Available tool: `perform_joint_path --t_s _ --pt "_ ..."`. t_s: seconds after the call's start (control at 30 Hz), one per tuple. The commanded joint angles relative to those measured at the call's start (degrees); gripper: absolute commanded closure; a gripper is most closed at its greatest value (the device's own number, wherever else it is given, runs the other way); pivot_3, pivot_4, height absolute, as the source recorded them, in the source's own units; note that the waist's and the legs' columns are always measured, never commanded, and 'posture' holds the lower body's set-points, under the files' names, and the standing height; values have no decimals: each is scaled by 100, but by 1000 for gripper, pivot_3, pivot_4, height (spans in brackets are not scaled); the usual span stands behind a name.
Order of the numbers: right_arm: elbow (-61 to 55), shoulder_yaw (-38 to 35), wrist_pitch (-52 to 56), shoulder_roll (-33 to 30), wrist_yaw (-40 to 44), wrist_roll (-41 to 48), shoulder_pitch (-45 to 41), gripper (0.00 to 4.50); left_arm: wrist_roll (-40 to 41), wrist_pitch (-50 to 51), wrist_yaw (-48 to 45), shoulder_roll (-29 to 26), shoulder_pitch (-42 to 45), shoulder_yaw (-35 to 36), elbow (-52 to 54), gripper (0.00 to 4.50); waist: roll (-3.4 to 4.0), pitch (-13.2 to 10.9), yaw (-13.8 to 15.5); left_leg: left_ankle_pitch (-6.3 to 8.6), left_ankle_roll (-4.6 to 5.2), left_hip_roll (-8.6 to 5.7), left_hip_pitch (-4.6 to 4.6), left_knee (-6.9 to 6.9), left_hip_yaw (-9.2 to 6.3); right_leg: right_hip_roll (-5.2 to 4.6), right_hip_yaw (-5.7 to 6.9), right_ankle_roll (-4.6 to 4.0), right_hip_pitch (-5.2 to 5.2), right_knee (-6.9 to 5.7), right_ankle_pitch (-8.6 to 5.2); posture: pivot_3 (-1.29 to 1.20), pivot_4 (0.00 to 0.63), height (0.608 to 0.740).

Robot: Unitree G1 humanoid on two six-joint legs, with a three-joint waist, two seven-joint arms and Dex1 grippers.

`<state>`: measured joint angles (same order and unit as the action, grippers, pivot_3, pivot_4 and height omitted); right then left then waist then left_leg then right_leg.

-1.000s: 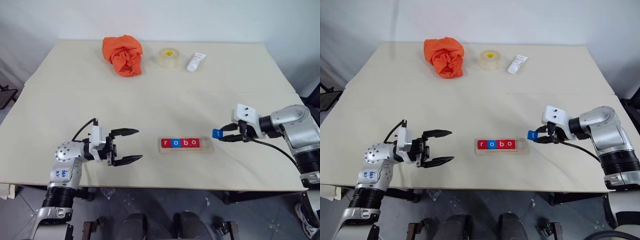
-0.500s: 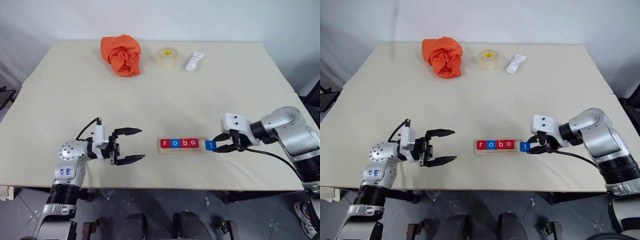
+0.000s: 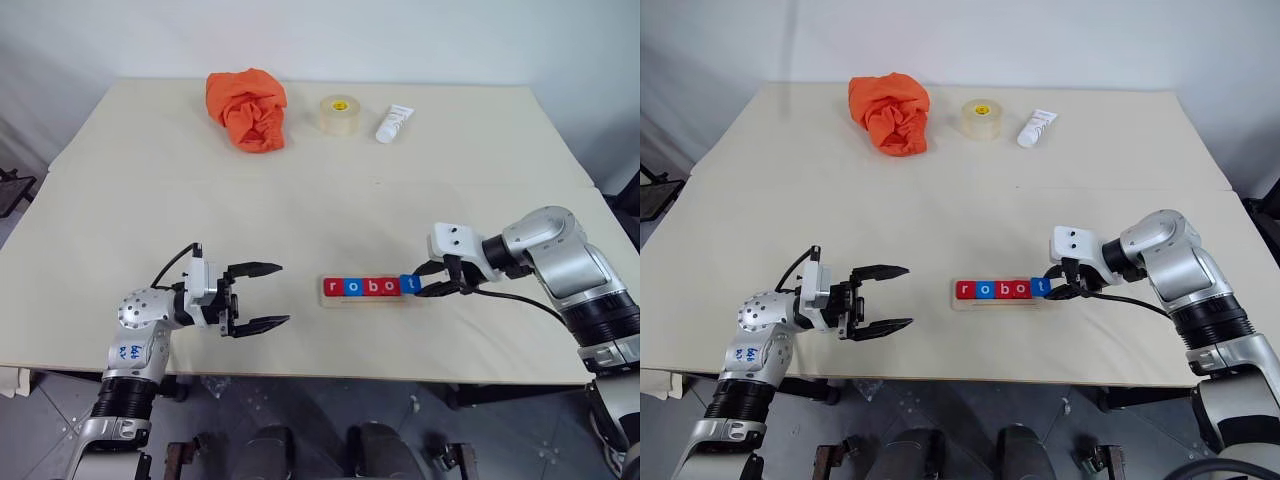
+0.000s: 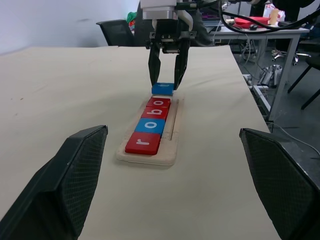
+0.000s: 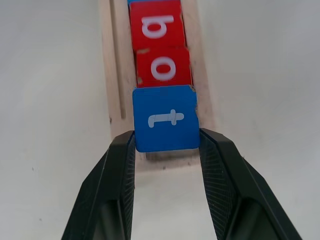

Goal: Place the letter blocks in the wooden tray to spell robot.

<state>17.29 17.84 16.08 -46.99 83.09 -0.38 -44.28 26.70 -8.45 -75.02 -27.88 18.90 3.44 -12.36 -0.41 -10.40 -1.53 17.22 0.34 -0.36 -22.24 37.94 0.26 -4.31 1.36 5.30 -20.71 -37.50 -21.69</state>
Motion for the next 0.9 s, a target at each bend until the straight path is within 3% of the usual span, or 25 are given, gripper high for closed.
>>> perform_joint_path --t_s 0.03,0.13,0.17,0.4,0.67,0.77,0.9 --pt "190 -6 -249 32 -10 -92 -186 3046 59 -44 53 -30 -52 79 192 0 0 0 -5 0 0 0 0 0 0 0 0 0 0 0 0 0 150 740" --pt "232 -14 -321 79 114 -49 -202 3046 59 -43 72 -30 -49 77 194 0 0 0 -9 0 -1 0 1 0 0 0 0 0 -1 -2 0 0 150 740" --pt "230 3 -321 90 150 -49 -206 2301 59 -42 76 -31 -37 77 185 0 0 0 -9 0 0 0 1 0 0 0 0 0 -1 -2 0 0 150 740" --pt "64 -112 -218 139 284 108 -162 33 60 -55 88 -40 -14 98 147 0 0 0 -3 0 0 0 0 0 0 0 1 0 -1 -2 0 0 150 740" --pt "199 -336 -220 -20 61 100 -127 33 44 -63 111 -41 38 98 93 0 0 0 -3 0 0 0 0 0 -1 0 1 0 0 -2 0 0 150 740" --pt "219 -422 -255 -91 -50 106 -1 606 36 -75 112 -28 49 83 64 0 0 0 -2 0 0 0 0 0 0 0 1 0 0 -1 0 0 150 740" --pt "256 -493 -288 -16 -302 64 114 1935 30 -67 117 -11 96 64 33 0 0 0 -2 0 0 0 0 0 0 0 2 0 0 -1 0 0 150 740"
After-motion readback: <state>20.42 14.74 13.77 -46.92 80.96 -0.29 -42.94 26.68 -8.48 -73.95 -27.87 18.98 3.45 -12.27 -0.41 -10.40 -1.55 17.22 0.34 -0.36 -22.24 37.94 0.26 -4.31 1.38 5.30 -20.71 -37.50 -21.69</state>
